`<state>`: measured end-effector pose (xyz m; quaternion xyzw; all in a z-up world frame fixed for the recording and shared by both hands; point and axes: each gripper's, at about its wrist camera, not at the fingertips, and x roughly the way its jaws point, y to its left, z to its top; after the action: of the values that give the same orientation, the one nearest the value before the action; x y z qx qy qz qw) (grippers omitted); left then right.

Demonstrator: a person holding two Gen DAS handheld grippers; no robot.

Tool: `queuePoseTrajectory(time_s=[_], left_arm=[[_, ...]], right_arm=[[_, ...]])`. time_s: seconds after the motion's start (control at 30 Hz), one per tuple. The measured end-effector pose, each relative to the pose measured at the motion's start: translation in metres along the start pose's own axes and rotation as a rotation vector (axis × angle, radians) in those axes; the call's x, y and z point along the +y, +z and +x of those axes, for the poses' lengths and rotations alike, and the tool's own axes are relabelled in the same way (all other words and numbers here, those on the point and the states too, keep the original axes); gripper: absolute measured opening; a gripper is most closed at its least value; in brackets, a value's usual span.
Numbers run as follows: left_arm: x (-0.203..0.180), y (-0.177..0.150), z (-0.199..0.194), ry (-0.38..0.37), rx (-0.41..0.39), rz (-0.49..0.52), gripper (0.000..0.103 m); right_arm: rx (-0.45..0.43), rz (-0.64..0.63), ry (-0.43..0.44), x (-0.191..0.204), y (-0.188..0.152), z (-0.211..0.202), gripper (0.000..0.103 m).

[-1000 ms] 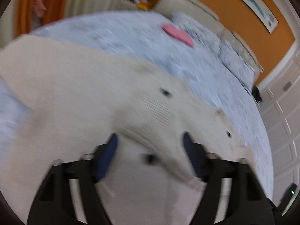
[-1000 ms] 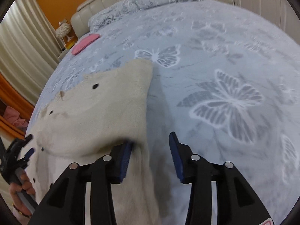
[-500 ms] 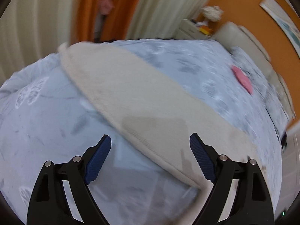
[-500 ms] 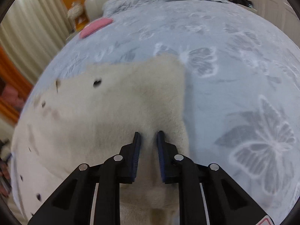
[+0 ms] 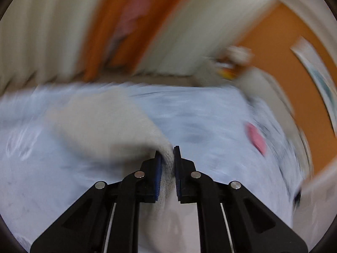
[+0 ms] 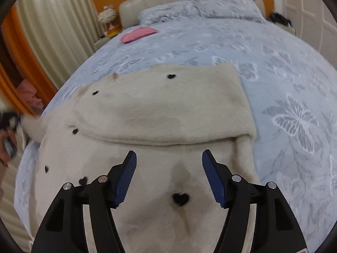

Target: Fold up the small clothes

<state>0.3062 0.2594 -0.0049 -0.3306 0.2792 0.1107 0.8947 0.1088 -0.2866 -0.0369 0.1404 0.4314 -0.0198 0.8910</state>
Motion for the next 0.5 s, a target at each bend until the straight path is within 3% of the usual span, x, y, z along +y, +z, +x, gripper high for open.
queuePoseTrajectory(time_s=[0.07, 0.1, 0.17, 0.23, 0.27, 0.33, 0.43, 0.5], left_arm=[[-0.068, -0.029, -0.024, -0.145, 0.012, 0.162, 0.010], [-0.105, -0.057, -0.036, -0.227, 0.051, 0.247, 0.010], [-0.144, -0.106, -0.045, -0.324, 0.136, 0.342, 0.012], [-0.172, -0.174, -0.051, -0.381, 0.235, 0.426, 0.017], [-0.179, -0.212, -0.053, -0.367, 0.289, 0.457, 0.020], [-0.176, -0.255, -0.052, -0.344, 0.349, 0.438, 0.055], [-0.146, -0.279, -0.054, -0.317, 0.366, 0.283, 0.068], [-0.135, -0.273, -0.046, -0.307, 0.397, 0.198, 0.068]], right_arm=[[-0.017, 0.001, 0.011, 0.005, -0.003, -0.004, 0.064], [-0.023, 0.014, 0.013, 0.005, -0.004, -0.004, 0.065], [-0.022, 0.065, 0.024, 0.000, -0.006, -0.001, 0.065], [-0.021, 0.111, 0.036, -0.005, -0.008, 0.002, 0.065], [-0.020, 0.125, 0.038, -0.008, -0.009, 0.001, 0.065], [-0.014, 0.134, 0.042, -0.013, -0.007, 0.000, 0.065], [0.001, 0.106, 0.076, -0.014, 0.006, 0.002, 0.072], [0.019, 0.101, 0.134, -0.011, 0.018, 0.010, 0.072]])
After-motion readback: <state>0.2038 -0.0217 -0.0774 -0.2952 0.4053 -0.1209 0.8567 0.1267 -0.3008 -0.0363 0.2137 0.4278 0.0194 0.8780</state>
